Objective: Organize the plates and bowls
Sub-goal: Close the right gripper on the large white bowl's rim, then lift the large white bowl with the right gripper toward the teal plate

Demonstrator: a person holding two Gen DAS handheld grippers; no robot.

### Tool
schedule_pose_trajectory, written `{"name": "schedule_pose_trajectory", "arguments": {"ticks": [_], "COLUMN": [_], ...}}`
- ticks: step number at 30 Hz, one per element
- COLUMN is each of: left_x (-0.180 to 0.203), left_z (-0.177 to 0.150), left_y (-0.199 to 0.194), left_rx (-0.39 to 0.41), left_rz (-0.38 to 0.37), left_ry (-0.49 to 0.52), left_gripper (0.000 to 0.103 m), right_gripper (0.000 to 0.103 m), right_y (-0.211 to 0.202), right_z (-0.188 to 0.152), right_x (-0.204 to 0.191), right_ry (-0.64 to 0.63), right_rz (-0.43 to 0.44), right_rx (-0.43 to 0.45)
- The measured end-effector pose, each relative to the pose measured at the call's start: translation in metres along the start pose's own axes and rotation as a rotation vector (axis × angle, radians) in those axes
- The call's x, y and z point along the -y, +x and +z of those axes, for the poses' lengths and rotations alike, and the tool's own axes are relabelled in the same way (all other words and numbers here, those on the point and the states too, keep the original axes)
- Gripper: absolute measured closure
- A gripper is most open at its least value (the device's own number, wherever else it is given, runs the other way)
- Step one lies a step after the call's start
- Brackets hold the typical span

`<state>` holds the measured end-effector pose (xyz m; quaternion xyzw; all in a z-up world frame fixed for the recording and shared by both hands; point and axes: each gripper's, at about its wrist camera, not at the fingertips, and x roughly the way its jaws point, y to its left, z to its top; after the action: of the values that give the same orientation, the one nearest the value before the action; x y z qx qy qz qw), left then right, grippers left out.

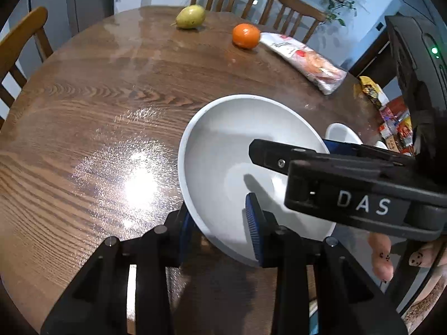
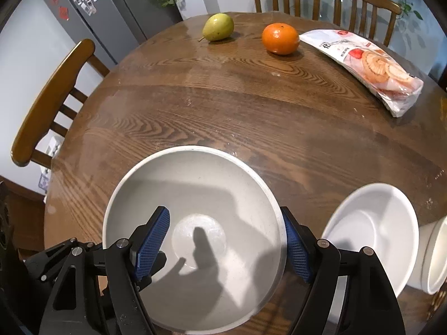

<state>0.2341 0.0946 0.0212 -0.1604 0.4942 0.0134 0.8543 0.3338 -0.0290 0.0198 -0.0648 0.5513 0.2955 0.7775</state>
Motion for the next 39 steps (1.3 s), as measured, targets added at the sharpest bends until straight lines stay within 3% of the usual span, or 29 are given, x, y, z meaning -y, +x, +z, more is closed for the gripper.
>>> {"name": "schedule_pose_trajectory", "arguments": {"ticks": [8,14,27,39], "left_x": [0.037,0.067,0.117,0.128], "left_z": [-0.016,-0.031,-0.052,-0.060], "left_y": [-0.025,-0.026,0.005,0.021], "left_rx": [0.041,0.026,-0.077,-0.124], "left_rz": [-0.055,-0.076,-0.074,-0.070], "left_ry": [0.091,0.157,0.274,0.300], "left_gripper": [0.067,0.066,0.065,0.063], "right_gripper": [0.023,0.023,0.023,0.023], "right_y": [-0.050,-0.075,-0.084,-0.075], "right_z": [-0.028,-0.057,-0.107,-0.119], "right_x": [0.007,0.025,0.072,0.087], "right_ry": [0.017,0.050,0.147,0.179], "right_rz": [-0.027,-0.069,-0.108,-0.098], "right_rx": [0.075,0.098,0.069,0.043]}}
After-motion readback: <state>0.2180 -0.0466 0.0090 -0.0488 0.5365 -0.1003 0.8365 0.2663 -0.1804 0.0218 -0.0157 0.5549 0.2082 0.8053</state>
